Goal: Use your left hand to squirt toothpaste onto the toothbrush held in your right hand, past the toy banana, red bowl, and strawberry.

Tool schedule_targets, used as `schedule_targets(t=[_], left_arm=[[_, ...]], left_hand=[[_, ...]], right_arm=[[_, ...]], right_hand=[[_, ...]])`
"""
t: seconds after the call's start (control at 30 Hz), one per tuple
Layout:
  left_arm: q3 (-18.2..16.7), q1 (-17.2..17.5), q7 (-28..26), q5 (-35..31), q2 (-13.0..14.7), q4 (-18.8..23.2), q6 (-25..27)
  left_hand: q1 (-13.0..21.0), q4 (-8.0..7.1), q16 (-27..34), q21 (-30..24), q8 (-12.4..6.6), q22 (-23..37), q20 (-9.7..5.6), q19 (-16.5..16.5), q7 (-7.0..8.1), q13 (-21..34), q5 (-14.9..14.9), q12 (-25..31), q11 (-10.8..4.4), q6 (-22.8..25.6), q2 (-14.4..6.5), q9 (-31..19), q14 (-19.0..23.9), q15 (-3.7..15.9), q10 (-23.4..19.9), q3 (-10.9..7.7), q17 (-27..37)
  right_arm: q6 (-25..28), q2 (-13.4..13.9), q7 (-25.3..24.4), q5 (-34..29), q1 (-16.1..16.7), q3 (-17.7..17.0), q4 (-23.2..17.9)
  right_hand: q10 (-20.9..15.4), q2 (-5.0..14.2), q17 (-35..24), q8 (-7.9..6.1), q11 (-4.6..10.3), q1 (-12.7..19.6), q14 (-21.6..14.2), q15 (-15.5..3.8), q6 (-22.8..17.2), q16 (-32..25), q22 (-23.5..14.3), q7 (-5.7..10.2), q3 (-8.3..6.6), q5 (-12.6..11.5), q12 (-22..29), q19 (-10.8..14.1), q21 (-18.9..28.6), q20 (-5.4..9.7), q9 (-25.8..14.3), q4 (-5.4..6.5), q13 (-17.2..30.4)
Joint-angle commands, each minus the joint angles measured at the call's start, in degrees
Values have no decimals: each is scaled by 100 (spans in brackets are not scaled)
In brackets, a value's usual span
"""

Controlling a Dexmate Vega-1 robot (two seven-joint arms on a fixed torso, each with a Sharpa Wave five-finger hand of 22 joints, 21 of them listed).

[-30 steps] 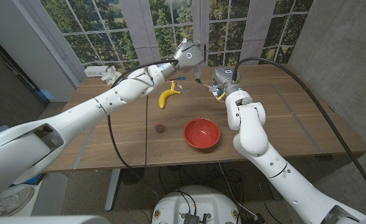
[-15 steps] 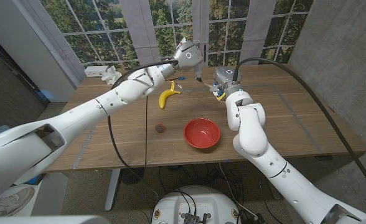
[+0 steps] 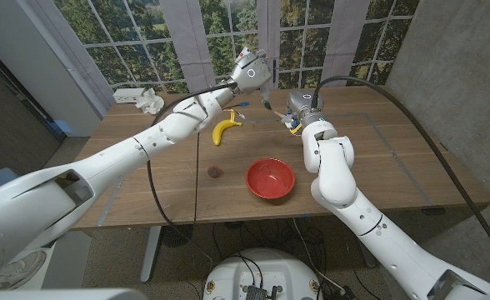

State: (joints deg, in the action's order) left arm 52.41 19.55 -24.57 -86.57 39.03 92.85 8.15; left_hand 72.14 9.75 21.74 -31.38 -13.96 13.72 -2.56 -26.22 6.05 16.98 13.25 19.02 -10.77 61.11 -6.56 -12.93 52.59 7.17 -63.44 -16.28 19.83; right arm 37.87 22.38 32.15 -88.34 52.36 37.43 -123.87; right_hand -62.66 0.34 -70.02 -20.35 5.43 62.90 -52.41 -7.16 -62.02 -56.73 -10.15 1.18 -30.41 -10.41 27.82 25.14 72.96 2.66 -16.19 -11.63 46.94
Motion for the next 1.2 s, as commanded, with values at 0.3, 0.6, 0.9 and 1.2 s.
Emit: schedule_targets(t=[0.3,0.6,0.9,1.2], left_arm=[[-112,295,-169,558,-192,18,571],[-294,576,-82,926,-280,180,893],[-522,785,-29,1500,-412,273,1087],[-635,850,115,1932,-444,354,1139]], left_hand=[[-48,4,-4,-79,5,3,-594,28,10,311,32,-7,-156,-24,-5,-16,-1,683,-184,29,4],[-46,6,-12,-107,9,-1,-592,34,6,303,38,-17,-161,-25,-13,-19,5,683,-200,34,1],[-65,4,-21,-142,15,-6,-580,41,6,302,38,-29,-150,-30,11,-21,10,683,-198,59,0],[-125,-12,-87,-188,68,-22,-558,66,-40,232,33,-112,-146,-114,39,-13,-44,682,-117,108,-34]], right_arm=[[158,28,4,102,14,-20,2],[201,46,-31,189,27,-39,-14],[275,30,-79,251,-20,-22,58],[339,34,-64,231,-74,27,102]], right_hand=[[-326,64,-14,-37,325,17,-1,-548,-39,9,-4,33,-343,-42,-12,-26,39,118,-39,198,8],[-312,59,-17,-32,330,15,-2,-549,-37,11,-4,31,-346,-43,-7,-17,46,121,-38,193,37],[-310,58,-16,-22,321,11,2,-548,-26,18,-4,42,-353,-48,-11,-21,48,121,-36,194,42],[-323,55,-17,-22,334,3,5,-549,-28,20,-4,26,-353,-50,-24,-29,49,110,-39,194,22]])
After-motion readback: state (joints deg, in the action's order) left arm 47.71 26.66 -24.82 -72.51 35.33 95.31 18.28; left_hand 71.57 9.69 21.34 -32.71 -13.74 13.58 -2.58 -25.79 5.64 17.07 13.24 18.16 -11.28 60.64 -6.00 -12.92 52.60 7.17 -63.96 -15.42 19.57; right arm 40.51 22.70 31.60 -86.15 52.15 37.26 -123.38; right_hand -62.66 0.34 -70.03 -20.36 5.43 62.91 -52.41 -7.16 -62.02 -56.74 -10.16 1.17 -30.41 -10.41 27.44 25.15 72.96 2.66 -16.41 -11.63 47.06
